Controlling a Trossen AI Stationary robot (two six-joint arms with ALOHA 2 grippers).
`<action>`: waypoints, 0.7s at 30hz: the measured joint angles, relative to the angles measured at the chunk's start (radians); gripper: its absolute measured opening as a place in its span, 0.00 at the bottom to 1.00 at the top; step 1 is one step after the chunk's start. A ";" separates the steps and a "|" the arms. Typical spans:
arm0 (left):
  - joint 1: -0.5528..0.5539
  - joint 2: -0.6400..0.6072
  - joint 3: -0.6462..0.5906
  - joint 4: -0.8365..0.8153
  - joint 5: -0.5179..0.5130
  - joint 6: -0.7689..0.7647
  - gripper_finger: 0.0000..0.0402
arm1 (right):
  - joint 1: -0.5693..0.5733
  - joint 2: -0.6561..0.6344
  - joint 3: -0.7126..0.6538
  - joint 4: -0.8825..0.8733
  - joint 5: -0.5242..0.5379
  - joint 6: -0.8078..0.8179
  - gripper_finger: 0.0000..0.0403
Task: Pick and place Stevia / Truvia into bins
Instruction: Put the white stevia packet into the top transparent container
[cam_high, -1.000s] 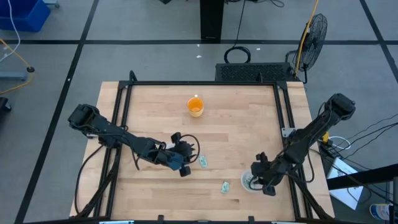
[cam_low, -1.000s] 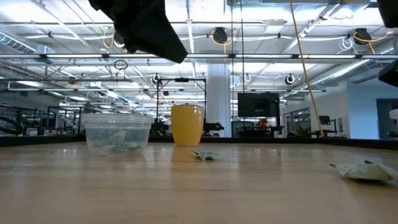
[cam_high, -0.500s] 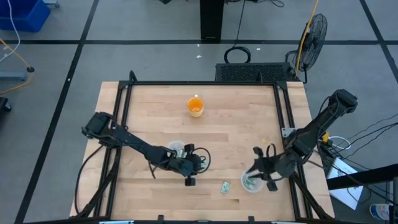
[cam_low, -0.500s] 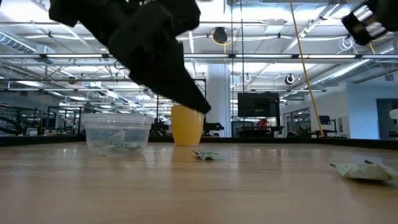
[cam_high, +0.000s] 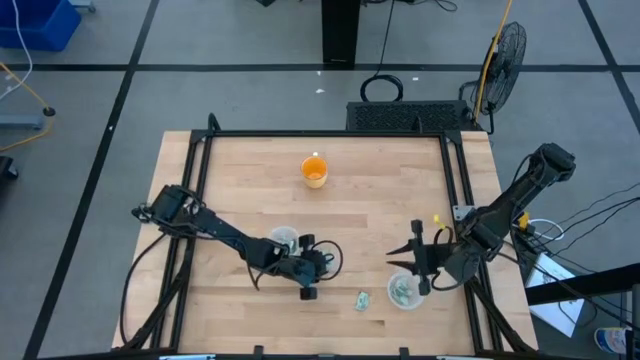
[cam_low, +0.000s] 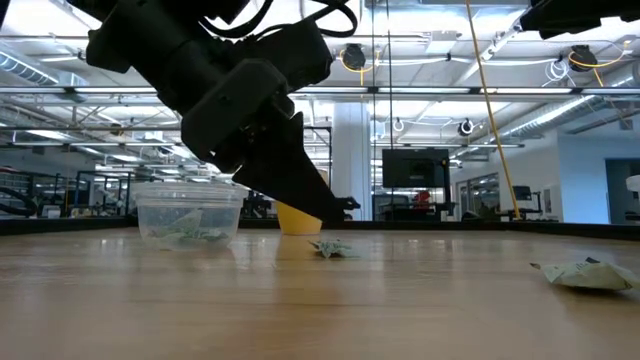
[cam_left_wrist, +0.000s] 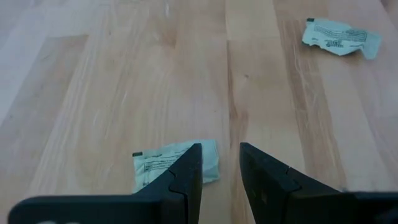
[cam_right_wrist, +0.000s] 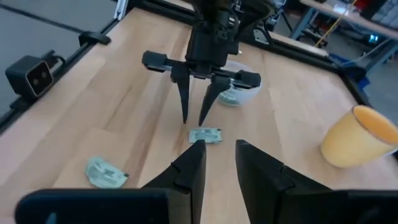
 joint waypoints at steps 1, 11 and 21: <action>0.000 0.000 0.000 0.000 0.000 0.000 0.28 | -0.003 0.001 0.000 0.003 0.000 -0.020 0.20; 0.001 0.000 0.000 0.006 0.001 0.000 0.28 | -0.066 0.001 0.000 0.072 -0.002 -0.134 0.20; 0.027 0.010 0.002 0.009 0.008 -0.016 0.28 | -0.079 0.001 0.000 0.072 -0.004 -0.093 0.20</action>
